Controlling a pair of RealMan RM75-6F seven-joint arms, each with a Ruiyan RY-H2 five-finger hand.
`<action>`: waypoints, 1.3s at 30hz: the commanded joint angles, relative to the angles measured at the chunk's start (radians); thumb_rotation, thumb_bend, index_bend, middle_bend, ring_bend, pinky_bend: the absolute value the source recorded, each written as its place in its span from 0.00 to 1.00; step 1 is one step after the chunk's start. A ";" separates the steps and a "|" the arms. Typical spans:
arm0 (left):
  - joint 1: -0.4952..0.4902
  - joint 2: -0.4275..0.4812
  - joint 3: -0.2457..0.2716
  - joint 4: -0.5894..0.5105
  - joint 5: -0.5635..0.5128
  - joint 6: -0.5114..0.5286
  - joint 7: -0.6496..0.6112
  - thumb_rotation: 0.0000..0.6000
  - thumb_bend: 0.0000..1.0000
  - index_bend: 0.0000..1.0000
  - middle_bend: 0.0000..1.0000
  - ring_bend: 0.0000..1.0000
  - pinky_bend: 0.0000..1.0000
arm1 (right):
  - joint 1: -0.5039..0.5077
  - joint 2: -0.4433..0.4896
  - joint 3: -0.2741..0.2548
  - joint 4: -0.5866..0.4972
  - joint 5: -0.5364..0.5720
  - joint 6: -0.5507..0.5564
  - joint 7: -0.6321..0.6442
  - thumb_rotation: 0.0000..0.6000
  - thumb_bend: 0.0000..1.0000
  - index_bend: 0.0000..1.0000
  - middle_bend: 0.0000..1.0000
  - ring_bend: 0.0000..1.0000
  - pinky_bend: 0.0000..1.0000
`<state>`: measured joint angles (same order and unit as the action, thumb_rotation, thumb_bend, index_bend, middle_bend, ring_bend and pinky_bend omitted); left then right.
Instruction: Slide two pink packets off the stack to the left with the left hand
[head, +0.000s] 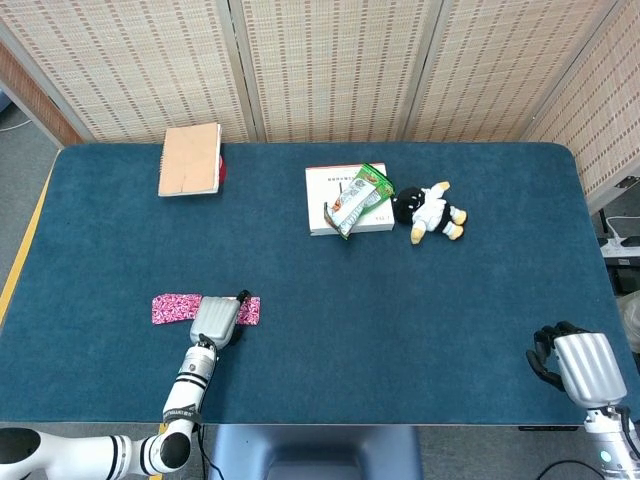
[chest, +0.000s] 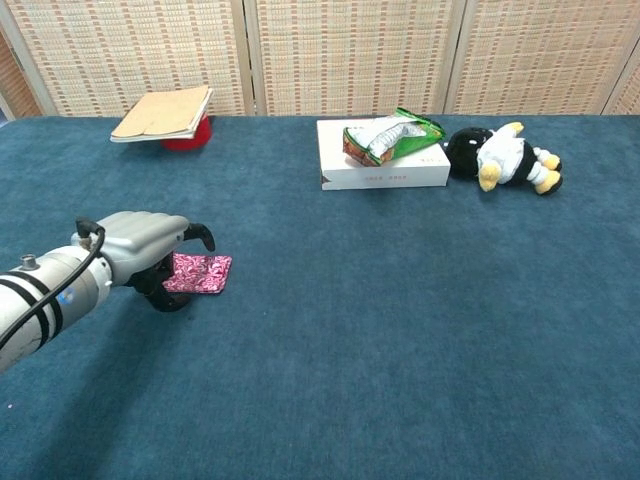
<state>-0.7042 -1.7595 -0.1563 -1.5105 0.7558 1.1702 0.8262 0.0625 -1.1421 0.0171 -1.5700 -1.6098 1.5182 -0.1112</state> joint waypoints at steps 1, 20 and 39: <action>-0.002 -0.003 -0.002 0.002 -0.003 0.001 0.001 1.00 0.33 0.22 1.00 1.00 1.00 | 0.000 0.000 0.000 0.000 0.000 -0.001 -0.001 1.00 0.28 0.78 0.68 0.54 0.74; -0.012 -0.020 -0.010 0.001 -0.016 0.015 0.004 1.00 0.33 0.25 1.00 1.00 1.00 | 0.002 -0.001 -0.001 -0.001 0.001 -0.004 -0.003 1.00 0.28 0.78 0.68 0.54 0.74; -0.018 -0.041 -0.014 0.009 -0.022 0.018 -0.003 1.00 0.33 0.26 1.00 1.00 1.00 | 0.004 -0.001 -0.001 -0.005 0.003 -0.008 -0.007 1.00 0.28 0.78 0.68 0.54 0.74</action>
<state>-0.7220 -1.8000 -0.1706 -1.5014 0.7337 1.1880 0.8228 0.0669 -1.1430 0.0163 -1.5746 -1.6064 1.5098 -0.1180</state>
